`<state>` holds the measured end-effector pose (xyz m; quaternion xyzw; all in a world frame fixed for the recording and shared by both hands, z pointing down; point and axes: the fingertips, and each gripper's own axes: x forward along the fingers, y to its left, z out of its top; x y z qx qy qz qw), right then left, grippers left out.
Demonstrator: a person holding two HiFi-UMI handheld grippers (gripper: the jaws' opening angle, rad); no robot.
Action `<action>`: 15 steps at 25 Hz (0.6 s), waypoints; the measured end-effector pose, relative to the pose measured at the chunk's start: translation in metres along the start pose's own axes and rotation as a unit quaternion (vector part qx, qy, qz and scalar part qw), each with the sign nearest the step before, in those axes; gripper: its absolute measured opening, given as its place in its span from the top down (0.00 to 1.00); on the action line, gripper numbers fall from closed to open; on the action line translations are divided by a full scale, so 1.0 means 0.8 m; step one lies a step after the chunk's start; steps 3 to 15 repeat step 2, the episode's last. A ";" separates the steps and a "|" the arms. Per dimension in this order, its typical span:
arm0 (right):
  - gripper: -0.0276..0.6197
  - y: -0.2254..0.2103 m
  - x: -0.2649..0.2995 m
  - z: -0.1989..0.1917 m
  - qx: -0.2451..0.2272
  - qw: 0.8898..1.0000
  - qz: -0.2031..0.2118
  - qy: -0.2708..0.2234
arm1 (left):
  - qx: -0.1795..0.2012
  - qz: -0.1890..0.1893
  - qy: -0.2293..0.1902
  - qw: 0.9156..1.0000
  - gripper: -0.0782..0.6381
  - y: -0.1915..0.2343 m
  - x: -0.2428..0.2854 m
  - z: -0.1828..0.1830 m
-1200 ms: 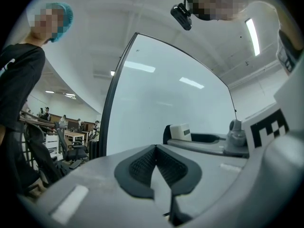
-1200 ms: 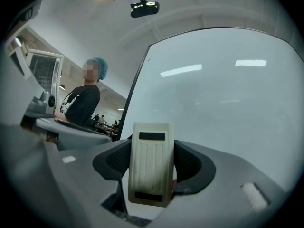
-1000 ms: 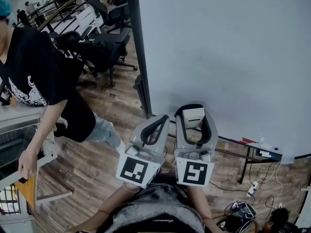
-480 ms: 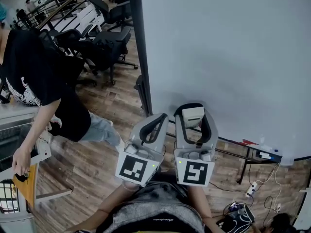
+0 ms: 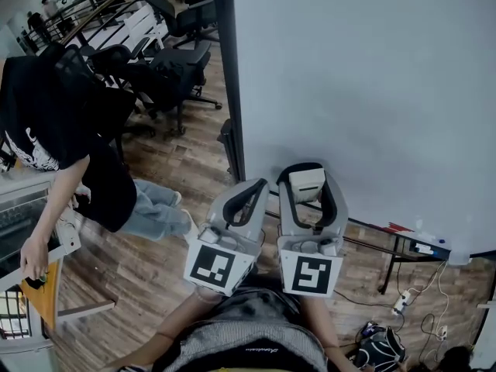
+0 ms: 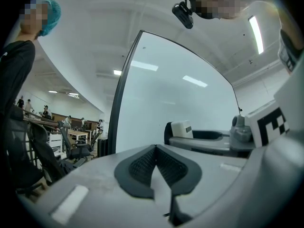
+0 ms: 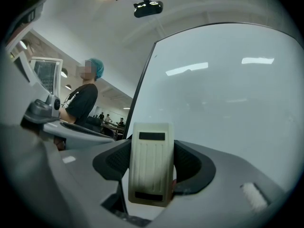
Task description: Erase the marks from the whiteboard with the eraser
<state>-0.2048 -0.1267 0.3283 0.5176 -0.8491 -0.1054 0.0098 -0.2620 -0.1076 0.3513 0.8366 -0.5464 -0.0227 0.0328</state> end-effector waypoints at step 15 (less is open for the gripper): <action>0.55 0.001 0.000 -0.001 0.001 1.000 0.000 0.002 | 0.001 0.000 0.000 1.000 0.89 0.000 0.000 0.000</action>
